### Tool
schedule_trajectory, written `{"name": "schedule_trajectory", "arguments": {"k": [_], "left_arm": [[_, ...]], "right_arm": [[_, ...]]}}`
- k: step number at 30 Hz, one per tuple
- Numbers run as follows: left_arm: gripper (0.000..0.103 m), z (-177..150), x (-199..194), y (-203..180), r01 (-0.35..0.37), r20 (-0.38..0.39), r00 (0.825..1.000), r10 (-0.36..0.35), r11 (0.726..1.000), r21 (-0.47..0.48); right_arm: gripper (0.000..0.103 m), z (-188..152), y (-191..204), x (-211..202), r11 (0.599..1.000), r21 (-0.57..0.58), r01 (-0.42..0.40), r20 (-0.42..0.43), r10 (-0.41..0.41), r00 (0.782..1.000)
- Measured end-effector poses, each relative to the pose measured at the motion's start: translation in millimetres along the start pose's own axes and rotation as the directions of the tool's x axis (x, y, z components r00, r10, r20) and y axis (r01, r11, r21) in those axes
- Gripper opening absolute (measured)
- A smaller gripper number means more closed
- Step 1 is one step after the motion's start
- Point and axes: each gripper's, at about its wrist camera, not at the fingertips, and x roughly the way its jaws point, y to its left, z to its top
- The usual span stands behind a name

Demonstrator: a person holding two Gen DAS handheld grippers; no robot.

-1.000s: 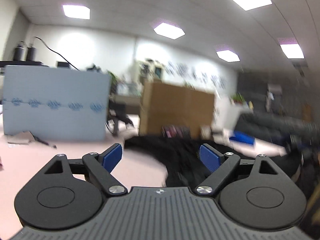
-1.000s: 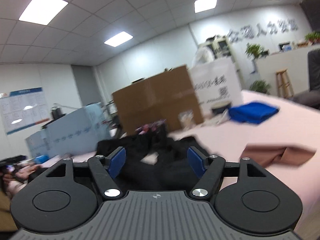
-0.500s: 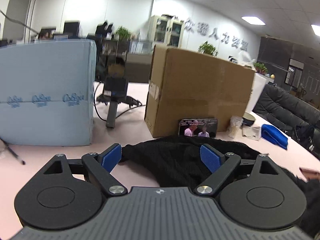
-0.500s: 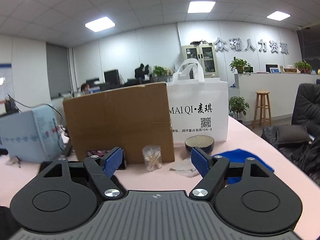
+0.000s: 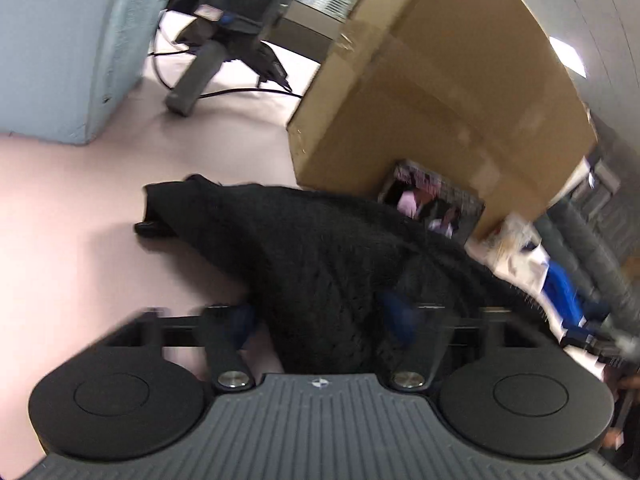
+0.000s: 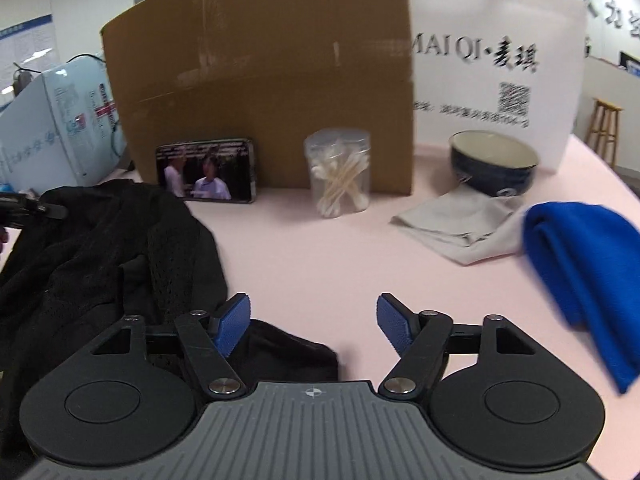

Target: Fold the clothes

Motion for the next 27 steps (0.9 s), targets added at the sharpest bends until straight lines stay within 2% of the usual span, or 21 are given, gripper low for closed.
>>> {"name": "schedule_trajectory", "arguments": {"k": [1, 5, 7, 10, 13, 14, 16, 17, 18, 21, 22, 24, 27], "left_arm": [[0.013, -3, -4, -2, 0.009, 0.013, 1.0, -0.009, 1.0, 0.012], [0.01, -9, -39, -4, 0.015, 0.1, 0.995, -0.025, 0.995, 0.096], [0.01, -22, -68, -6, 0.017, 0.128, 0.991, -0.032, 0.992, 0.122], [0.01, -52, -95, -8, -0.033, 0.102, 0.995, 0.015, 0.985, 0.172], [0.011, -72, -99, 5, -0.088, 0.04, 0.996, 0.083, 0.986, 0.142], [0.011, -77, -99, 9, -0.103, 0.026, 0.995, 0.101, 0.986, 0.129], [0.011, -78, -100, 10, -0.12, 0.026, 0.993, 0.118, 0.984, 0.13], [0.011, -77, -100, 7, -0.135, 0.03, 0.991, 0.132, 0.979, 0.15], [0.011, -75, -98, 1, -0.164, 0.038, 0.986, 0.159, 0.967, 0.194], [0.011, -66, -87, -19, -0.257, 0.083, 0.966, 0.244, 0.903, 0.345], [0.011, -60, -84, -25, -0.279, 0.111, 0.96, 0.255, 0.881, 0.384], [0.011, -46, -81, -32, -0.288, 0.16, 0.957, 0.242, 0.86, 0.422], [0.011, -8, -73, -49, -0.298, 0.244, 0.948, 0.204, 0.839, 0.455]], "right_arm": [[0.061, 3, 1, 5, 1.0, -0.01, -0.005, -0.01, 0.005, 1.0], [0.06, 0, 4, 8, 1.0, -0.024, -0.02, -0.034, 0.019, 0.999], [0.06, -6, 5, 8, 0.997, -0.056, -0.044, -0.048, 0.042, 0.998], [0.06, -9, 5, 12, 0.995, -0.087, -0.05, -0.055, 0.046, 0.997], [0.06, -6, 4, 20, 0.994, -0.088, -0.069, -0.038, 0.066, 0.997], [0.057, -6, 5, 22, 0.993, -0.091, -0.074, -0.036, 0.071, 0.997], [0.041, -7, 15, 23, 0.986, -0.141, -0.086, -0.039, 0.082, 0.996], [0.02, -8, 19, 21, 0.981, -0.165, -0.101, -0.043, 0.095, 0.995], [0.016, -9, 27, 18, 0.971, -0.209, -0.114, -0.045, 0.107, 0.993], [0.011, -14, 42, 8, 0.94, -0.34, -0.038, -0.004, 0.039, 0.999], [0.01, -12, 41, 5, 0.938, -0.347, -0.004, 0.026, 0.013, 1.0], [0.01, -7, 37, -1, 0.932, -0.355, 0.069, 0.087, -0.04, 0.995], [0.009, 9, 24, -7, 0.915, -0.354, 0.192, 0.168, -0.14, 0.976]]}}
